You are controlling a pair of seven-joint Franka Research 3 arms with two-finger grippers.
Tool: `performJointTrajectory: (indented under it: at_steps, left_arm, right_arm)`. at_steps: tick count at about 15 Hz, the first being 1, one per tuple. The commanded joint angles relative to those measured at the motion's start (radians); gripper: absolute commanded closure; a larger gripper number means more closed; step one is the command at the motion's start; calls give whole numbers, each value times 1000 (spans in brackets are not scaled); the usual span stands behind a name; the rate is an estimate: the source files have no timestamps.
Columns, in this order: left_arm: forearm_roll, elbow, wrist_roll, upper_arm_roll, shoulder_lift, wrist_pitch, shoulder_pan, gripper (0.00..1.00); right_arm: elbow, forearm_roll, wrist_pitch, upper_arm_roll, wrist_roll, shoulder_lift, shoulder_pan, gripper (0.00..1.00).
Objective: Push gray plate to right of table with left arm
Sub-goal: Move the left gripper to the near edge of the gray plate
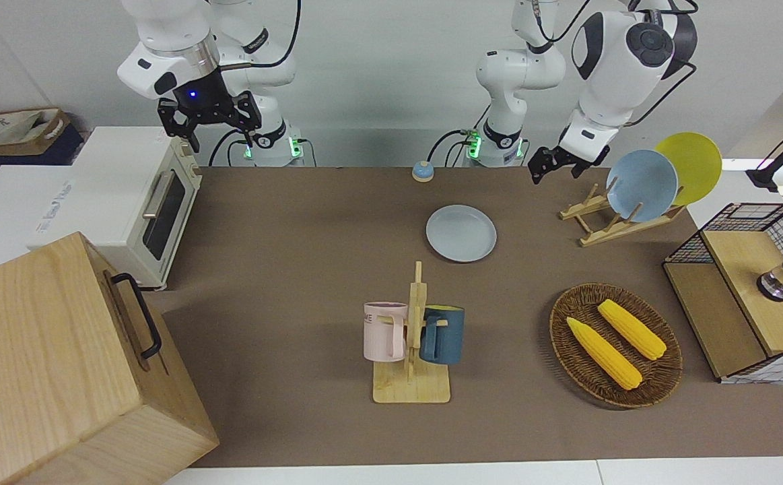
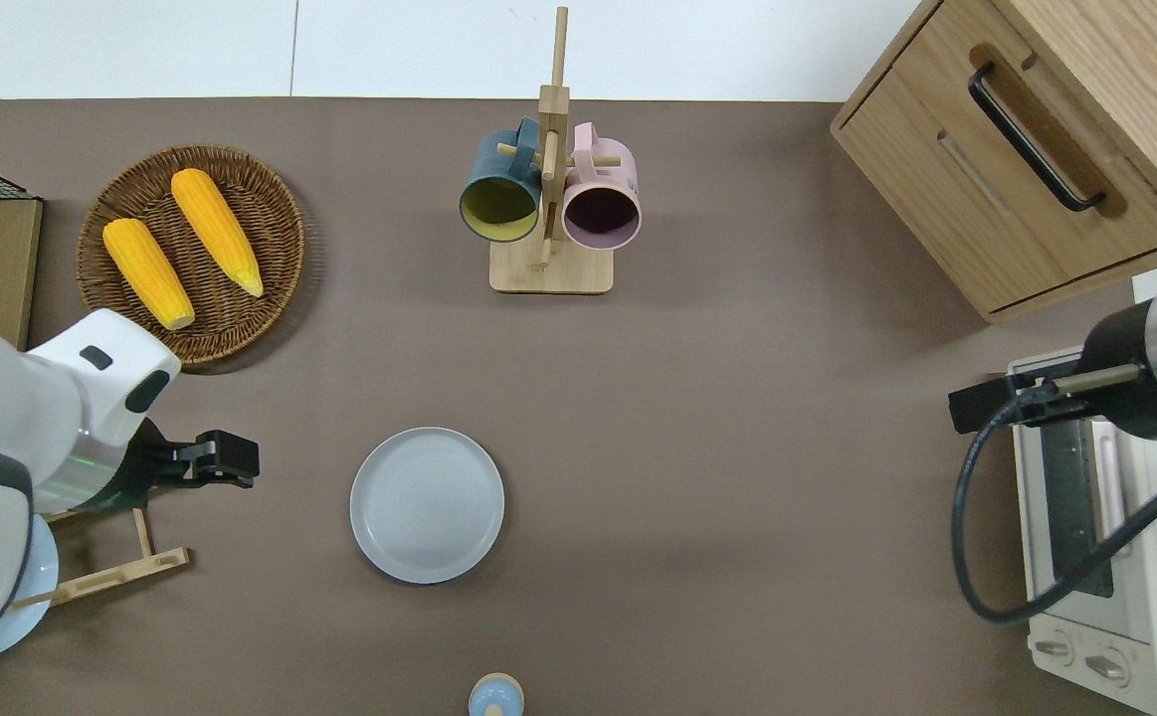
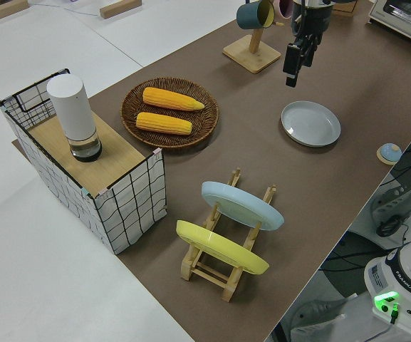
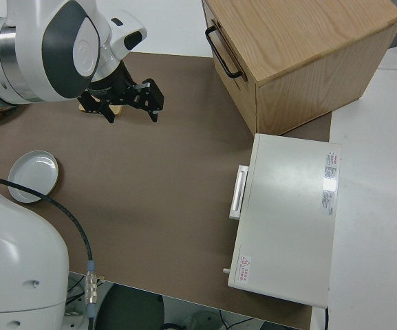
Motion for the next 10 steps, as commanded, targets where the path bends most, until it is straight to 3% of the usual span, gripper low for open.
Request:
performJointTrajectory:
  at_steps: [1,4,10]
  left_arm:
    - [-12,-174,-52,-45,-72,129,-3,5]
    - [-15,-278,-53,-62,-109,246,-5,7]
    - [-47,-507,-121,-132,-109,584,-2,9]
  right_arm:
    - [9,6,-16,15,13,-3,-20,17]
    - [9,6,-16,17,13,-3,-20,17]
    - [9,6,-16,17,13,-3,-20,17]
